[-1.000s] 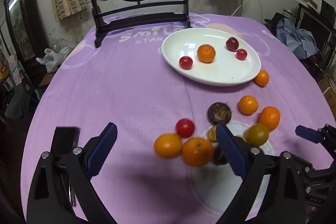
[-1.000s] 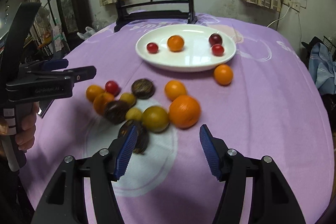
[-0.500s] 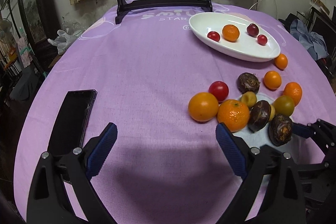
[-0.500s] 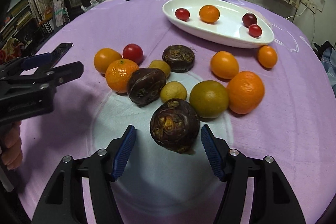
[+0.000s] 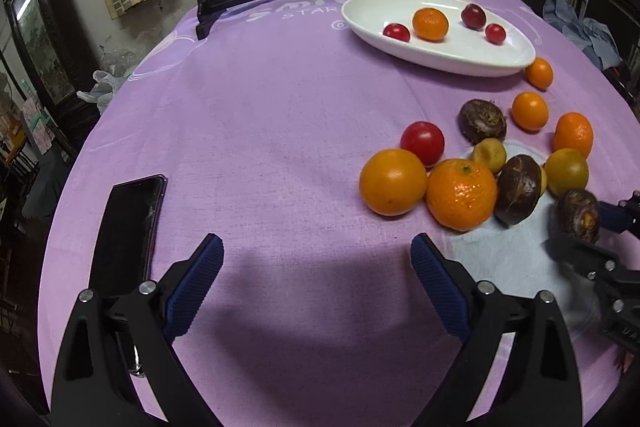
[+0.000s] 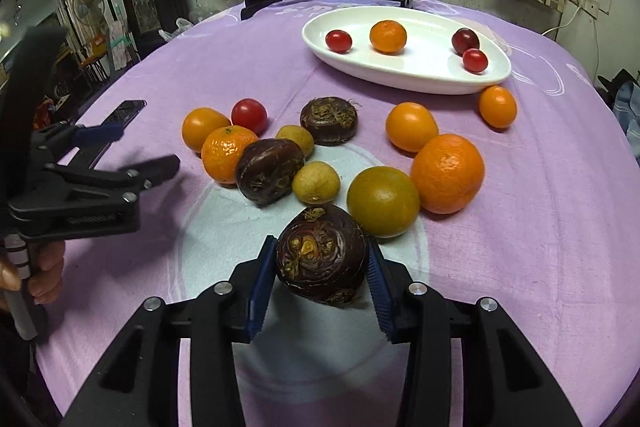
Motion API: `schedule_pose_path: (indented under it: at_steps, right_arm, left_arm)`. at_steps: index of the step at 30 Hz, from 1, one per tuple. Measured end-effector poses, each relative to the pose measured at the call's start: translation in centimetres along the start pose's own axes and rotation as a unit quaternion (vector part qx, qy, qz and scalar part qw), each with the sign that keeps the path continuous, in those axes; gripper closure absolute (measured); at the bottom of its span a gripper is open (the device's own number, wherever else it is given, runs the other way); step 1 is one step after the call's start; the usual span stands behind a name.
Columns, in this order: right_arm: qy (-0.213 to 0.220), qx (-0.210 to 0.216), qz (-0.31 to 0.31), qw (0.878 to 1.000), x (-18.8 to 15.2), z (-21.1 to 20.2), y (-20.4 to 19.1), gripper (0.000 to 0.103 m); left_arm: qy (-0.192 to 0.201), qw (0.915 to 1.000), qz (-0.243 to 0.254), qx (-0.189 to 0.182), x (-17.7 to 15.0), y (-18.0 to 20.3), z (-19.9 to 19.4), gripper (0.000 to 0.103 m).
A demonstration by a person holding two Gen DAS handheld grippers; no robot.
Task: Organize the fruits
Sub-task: 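Grasp a small orange tangerine with the left gripper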
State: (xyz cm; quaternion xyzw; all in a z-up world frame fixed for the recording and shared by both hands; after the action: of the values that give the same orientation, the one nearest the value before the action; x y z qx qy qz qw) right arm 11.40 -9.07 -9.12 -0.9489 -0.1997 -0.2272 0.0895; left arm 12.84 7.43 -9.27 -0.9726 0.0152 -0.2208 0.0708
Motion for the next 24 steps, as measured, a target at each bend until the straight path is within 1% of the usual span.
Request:
schedule_pose_path:
  at_steps: [4, 6, 8, 13, 14, 15, 16, 17, 18, 21, 24]
  right_arm:
    - [0.006, 0.004, -0.003, 1.000, 0.1, -0.5, 0.1, 0.059]
    - [0.007, 0.008, -0.004, 1.000, 0.0, -0.6, 0.1, 0.059]
    - [0.008, 0.010, -0.004, 1.000, -0.1, -0.8, 0.2, 0.059]
    - [0.009, 0.010, 0.005, 1.000, -0.4, -1.3, 1.0, 0.059]
    - [0.009, 0.010, 0.008, 1.000, -0.5, -1.3, 1.2, 0.059]
    - [0.010, 0.010, 0.012, 1.000, -0.6, -1.5, 1.5, 0.059]
    - [0.010, 0.010, 0.015, 1.000, -0.7, -1.6, 1.7, 0.059]
    - [0.011, 0.008, 0.017, 1.000, -0.8, -1.7, 1.9, 0.059]
    - [0.010, 0.008, 0.018, 1.000, -0.9, -1.7, 2.1, 0.059]
    - [0.010, 0.005, 0.022, 1.000, -1.0, -1.8, 2.5, 0.059]
    - [0.013, 0.005, 0.021, 1.000, -1.0, -2.2, 2.6, 0.059]
  left_arm:
    - [0.005, 0.9999, 0.013, -0.010, 0.6, 1.0, 0.5, 0.011]
    - [-0.002, 0.9997, 0.018, -0.015, 1.0, 1.3, 1.2, 0.018]
    - [-0.004, 0.9995, 0.018, -0.024, 1.3, 1.5, 1.6, 0.021]
    - [0.003, 0.9989, 0.041, -0.022, 2.8, 1.8, 2.2, 0.022]
    - [0.004, 0.9987, 0.045, -0.024, 3.0, 1.8, 2.3, 0.024]
    - [0.006, 0.9982, 0.048, -0.035, 3.2, 2.0, 2.3, 0.034]
    - [0.005, 0.9970, 0.051, -0.058, 3.3, 2.3, 2.2, 0.044]
    - [0.004, 0.9955, 0.054, -0.077, 3.2, 2.7, 2.1, 0.062]
    - [0.003, 0.9945, 0.058, -0.088, 3.2, 3.1, 2.0, 0.066]
    - [0.009, 0.9951, 0.068, -0.071, 3.0, 3.5, 1.8, 0.066]
    - [-0.003, 0.9949, 0.058, -0.082, 2.7, 3.3, 1.5, 0.067]
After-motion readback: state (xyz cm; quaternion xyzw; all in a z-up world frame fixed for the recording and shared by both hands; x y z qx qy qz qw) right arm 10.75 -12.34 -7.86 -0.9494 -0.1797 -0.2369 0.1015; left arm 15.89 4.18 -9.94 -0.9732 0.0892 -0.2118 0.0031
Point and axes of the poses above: each gripper's, at about its wrist camera, not at the fingertips, and z roughly the way its jaws point, y to its right, x to its top, the point moved 7 cm from there along z, roughly the way its jaws point, and after that the axes turned 9 degrees about -y, right-handed, at the moved point
